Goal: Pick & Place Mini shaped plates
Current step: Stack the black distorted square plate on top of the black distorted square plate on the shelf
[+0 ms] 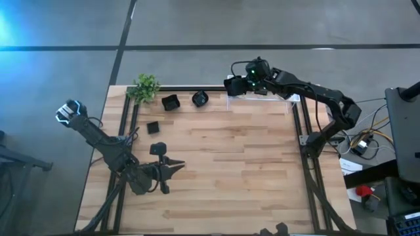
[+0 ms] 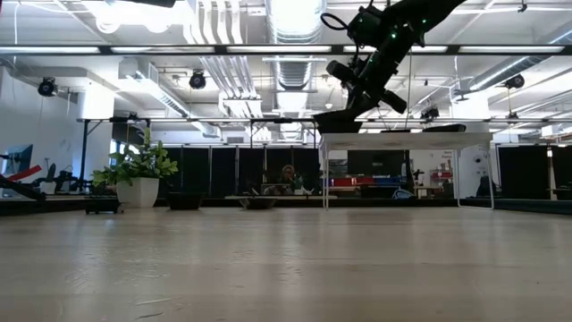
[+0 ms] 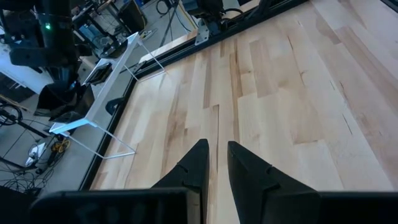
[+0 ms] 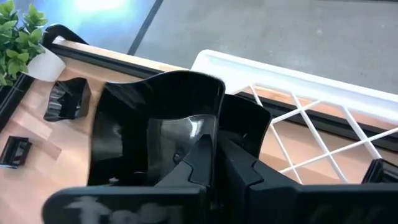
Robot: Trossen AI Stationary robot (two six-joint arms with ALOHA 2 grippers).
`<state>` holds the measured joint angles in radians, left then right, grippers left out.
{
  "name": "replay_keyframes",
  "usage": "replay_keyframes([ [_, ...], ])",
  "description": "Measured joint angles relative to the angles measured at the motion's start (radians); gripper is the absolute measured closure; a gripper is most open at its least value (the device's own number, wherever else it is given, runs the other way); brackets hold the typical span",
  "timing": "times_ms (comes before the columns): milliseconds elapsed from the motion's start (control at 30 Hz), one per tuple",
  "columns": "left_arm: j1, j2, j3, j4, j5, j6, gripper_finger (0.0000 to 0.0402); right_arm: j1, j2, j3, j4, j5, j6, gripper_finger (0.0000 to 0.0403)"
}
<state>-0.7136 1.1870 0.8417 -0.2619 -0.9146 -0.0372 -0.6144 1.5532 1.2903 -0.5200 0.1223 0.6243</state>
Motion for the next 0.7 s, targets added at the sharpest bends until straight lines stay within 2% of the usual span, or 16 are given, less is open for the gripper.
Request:
replay_keyframes([
  [367,0.000,0.000,0.000,0.000,0.000,0.000,0.0346,-0.003,-0.004,0.018,0.000,0.009,-0.017,0.0311],
  [700,0.000,0.000,0.000,0.000,0.000,0.000,0.0346,-0.006,-0.096,0.045,-0.001,0.012,-0.053,0.0310],
])
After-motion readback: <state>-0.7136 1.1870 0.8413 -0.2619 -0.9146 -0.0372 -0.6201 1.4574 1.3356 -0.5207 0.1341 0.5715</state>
